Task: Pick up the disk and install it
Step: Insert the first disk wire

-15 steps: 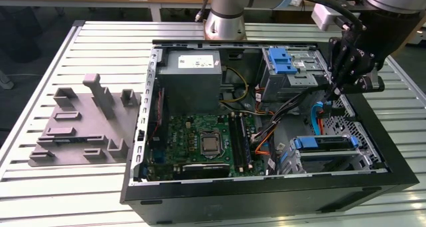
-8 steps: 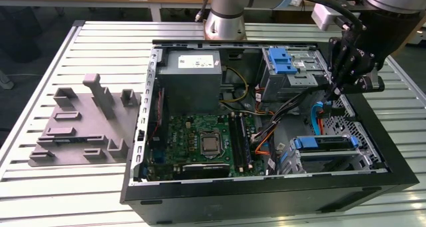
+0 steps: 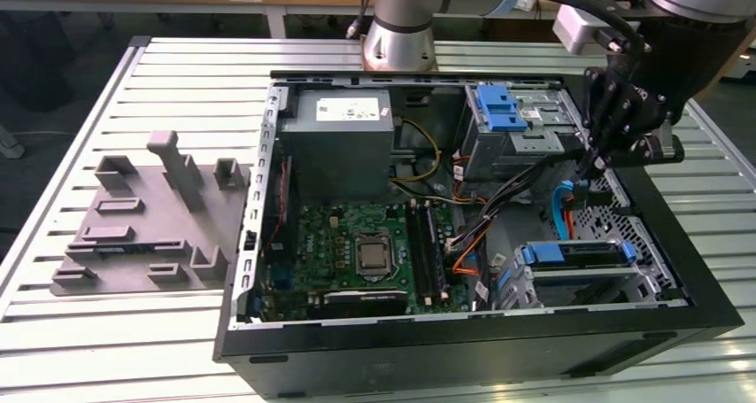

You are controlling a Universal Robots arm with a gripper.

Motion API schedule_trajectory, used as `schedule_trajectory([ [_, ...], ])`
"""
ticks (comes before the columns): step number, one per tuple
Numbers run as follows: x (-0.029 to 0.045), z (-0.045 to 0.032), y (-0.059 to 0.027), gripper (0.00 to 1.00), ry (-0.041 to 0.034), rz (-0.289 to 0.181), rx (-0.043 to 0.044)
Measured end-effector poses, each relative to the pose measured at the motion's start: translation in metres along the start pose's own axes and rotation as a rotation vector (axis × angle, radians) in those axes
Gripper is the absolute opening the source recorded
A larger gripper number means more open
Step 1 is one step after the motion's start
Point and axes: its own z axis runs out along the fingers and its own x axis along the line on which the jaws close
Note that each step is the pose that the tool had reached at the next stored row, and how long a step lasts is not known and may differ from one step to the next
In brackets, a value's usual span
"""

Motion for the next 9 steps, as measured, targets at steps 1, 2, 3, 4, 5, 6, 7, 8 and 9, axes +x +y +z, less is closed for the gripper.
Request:
schedule_trajectory([
  [1,0.0000,0.0001,0.0000,0.11,0.0073,0.000,0.0002],
  [2,0.0001,0.0002,0.0000,0.11,0.0107,-0.001,0.0002],
  [3,0.0001,0.0001,0.0000,0.11,0.0119,0.000,0.0003],
  [4,0.0001,-0.0002,0.0000,0.11,0.0121,0.000,0.0003],
  [5,0.0001,-0.0011,0.0000,0.11,0.0126,0.000,0.0003],
  [6,0.0001,-0.0023,0.0000,0.11,0.0126,0.000,0.0003],
  [7,0.0002,-0.0039,-0.0001,0.11,0.0127,0.000,0.0003],
  [8,0.0003,-0.0054,-0.0001,0.11,0.0128,0.000,0.0003],
  [9,0.0003,-0.0062,-0.0002,0.11,0.0131,0.000,0.0003],
])
